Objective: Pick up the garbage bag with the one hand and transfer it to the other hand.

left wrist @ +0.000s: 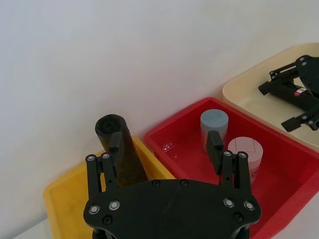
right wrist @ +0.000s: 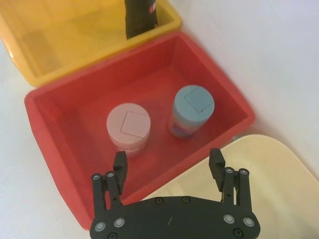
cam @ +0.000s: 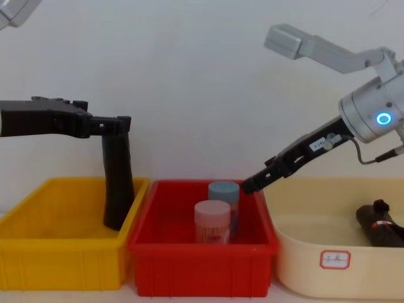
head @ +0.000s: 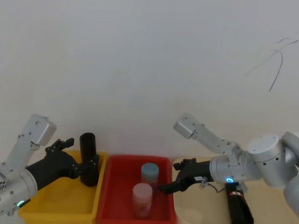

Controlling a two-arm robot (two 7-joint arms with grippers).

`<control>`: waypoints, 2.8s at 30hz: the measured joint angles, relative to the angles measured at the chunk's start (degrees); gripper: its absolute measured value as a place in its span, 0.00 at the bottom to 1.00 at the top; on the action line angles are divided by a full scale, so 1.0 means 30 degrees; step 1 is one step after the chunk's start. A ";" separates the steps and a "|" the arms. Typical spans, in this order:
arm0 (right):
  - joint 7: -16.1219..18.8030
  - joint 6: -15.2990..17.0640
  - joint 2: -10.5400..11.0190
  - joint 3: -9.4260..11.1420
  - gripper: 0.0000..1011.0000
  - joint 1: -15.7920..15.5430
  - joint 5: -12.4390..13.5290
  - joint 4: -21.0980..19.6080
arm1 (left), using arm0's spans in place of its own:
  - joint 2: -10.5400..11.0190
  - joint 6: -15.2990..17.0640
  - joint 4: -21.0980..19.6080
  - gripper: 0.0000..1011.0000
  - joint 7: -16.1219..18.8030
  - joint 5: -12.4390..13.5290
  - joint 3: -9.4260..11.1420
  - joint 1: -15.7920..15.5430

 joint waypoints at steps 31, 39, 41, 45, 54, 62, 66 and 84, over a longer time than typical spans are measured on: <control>0.1425 -0.0398 -0.1481 -0.1454 0.99 0.1094 0.0288 0.1557 | -0.0001 0.0000 0.0001 0.99 -0.0001 -0.0001 0.0001 0.0000; 0.1842 -0.0634 -0.2172 -0.2037 0.99 0.1549 0.0104 0.2619 | 0.0000 -0.0001 0.0001 0.99 -0.0001 -0.0001 0.0000 -0.0001; 0.1862 -0.0675 -0.2263 -0.2102 0.99 0.1617 0.0054 0.2766 | 0.0000 -0.0001 0.0001 0.99 -0.0001 -0.0001 0.0000 -0.0001; 0.1898 -0.0761 -0.2518 -0.2258 0.99 0.1802 -0.0095 0.3223 | 0.0000 -0.0001 0.0001 0.99 -0.0002 -0.0002 0.0000 -0.0001; 0.1798 -0.0971 -0.2889 -0.2487 0.99 0.2115 -0.0510 0.4004 | -0.0001 0.0000 0.0001 0.99 -0.0001 -0.0002 0.0001 -0.0001; 0.1611 -0.1213 -0.3180 -0.2668 0.99 0.2378 -0.0894 0.4736 | 0.0000 -0.0001 0.0001 0.99 -0.0001 -0.0001 0.0000 -0.0001; 0.1566 -0.1364 -0.3374 -0.2790 0.99 0.2518 -0.1096 0.5206 | 0.0000 -0.0001 0.0001 0.99 -0.0002 -0.0002 0.0001 -0.0001; 0.1695 -0.2098 -0.4219 -0.3111 0.99 0.3007 -0.1777 0.7202 | 0.0000 -0.0001 0.0001 0.99 -0.0002 -0.0001 0.0001 -0.0001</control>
